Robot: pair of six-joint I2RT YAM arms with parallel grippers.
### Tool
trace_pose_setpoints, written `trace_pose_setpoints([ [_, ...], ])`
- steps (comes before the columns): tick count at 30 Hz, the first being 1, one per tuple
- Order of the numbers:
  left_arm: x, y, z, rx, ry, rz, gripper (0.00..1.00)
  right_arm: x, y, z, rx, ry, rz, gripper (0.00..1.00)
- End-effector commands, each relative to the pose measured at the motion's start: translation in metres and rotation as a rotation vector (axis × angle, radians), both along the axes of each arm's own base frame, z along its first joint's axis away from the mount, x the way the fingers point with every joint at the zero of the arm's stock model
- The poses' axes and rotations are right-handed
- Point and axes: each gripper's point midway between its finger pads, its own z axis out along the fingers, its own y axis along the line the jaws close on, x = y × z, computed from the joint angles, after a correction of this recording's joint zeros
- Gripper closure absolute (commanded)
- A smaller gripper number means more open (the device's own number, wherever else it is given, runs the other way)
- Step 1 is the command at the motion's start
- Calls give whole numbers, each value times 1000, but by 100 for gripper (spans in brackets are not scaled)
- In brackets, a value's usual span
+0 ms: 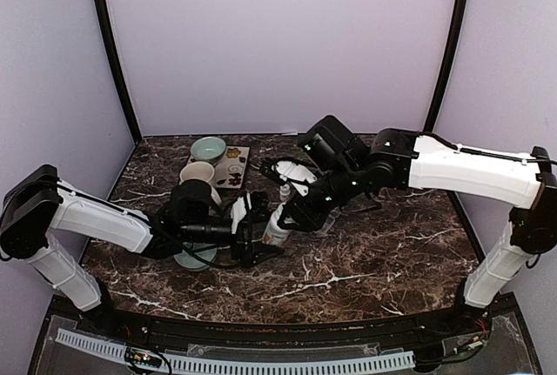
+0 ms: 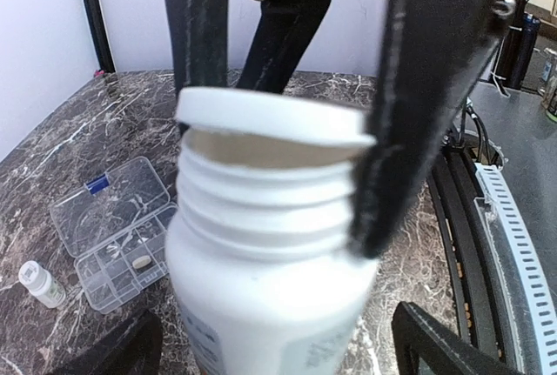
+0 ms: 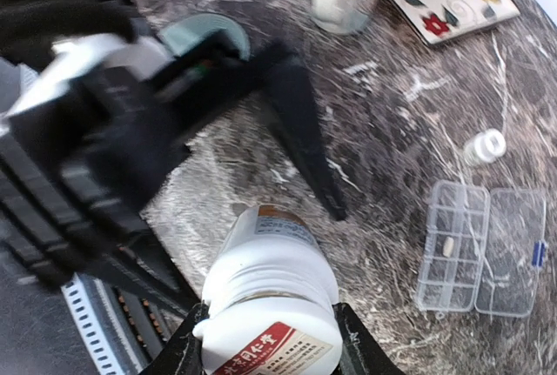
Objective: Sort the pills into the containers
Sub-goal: Pass from the right arm to the left
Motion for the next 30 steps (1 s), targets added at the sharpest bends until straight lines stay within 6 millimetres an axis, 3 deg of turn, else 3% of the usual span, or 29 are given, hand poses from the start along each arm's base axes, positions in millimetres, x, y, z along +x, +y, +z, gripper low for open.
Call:
trace_pose_setpoints([
  [1, -2, 3, 29, -42, 0, -29, 5, -20, 12, 53, 135, -30, 101, 100],
  [5, -8, 1, 35, -30, 24, -79, 5, -27, 14, 64, 162, -31, 131, 100],
  [15, -23, 1, 56, -34, 87, -187, 9, -36, 14, 68, 165, -29, 184, 100],
  [30, -36, 1, 61, -33, 148, -289, 45, -34, 11, 78, 210, -60, 165, 100],
])
